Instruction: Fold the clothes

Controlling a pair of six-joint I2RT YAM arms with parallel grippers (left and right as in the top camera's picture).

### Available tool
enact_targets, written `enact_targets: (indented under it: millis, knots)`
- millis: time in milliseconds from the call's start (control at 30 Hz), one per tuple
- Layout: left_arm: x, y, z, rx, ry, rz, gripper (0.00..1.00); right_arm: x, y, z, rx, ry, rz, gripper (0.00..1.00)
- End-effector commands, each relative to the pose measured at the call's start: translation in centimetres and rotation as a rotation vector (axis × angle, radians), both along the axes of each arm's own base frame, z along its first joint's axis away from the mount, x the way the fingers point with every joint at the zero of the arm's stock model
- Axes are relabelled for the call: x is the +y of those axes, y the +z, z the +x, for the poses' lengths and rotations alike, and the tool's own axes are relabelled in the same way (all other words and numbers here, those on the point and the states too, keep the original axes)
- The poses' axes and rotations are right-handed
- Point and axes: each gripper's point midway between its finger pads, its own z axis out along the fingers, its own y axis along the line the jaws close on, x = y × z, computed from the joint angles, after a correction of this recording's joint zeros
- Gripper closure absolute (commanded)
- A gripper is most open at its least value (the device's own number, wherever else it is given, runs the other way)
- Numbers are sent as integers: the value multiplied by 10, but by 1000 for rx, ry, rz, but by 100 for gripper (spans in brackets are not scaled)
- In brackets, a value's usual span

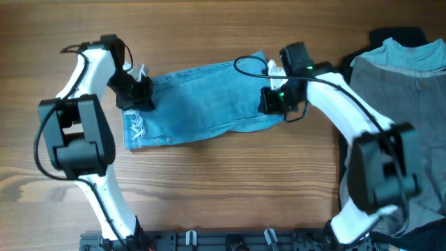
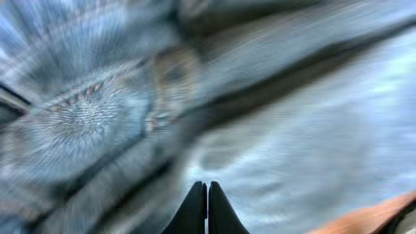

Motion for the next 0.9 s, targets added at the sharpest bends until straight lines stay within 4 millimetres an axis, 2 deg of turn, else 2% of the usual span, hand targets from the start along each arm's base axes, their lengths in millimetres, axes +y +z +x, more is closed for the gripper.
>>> enact_targets:
  millis: [0,67,133,233,300,400,467,533,600,700,800,833,867]
  knots:
    - [-32,66,21,-202,-52,-52,95,13,34,1,-118,99,61,95]
    - [-49,67,19,-207,-95,-56,96,17,27,-1,-107,111,58,96]
    - [-72,53,11,-190,-156,-55,96,24,13,-2,-96,127,56,96]
    - [-96,20,-6,-143,-193,-55,96,28,-16,-5,-54,127,47,95]
    - [-106,-7,-26,-82,-188,-50,96,20,-44,-6,20,77,-6,95]
    - [-114,-44,-61,-32,-219,-46,96,14,-89,-18,136,70,-49,96]
    - [-114,-58,-69,-28,-202,-40,95,12,-106,-25,183,70,-62,96]
    - [-112,-66,-71,-32,-179,-30,94,11,-115,-29,208,70,-69,96]
    - [-110,-68,-71,-36,-172,-31,95,10,-116,-30,217,70,-73,96]
    - [-99,-48,-70,7,-138,-26,96,8,-94,-36,248,76,-82,96]
    - [-82,-9,-60,-6,-130,-31,96,13,-53,-32,204,108,-52,96]
    - [-74,10,-53,-33,-118,-34,96,21,-33,-30,169,115,2,96]
    - [-64,34,-46,-71,-90,-35,96,39,-1,-27,118,133,127,96]
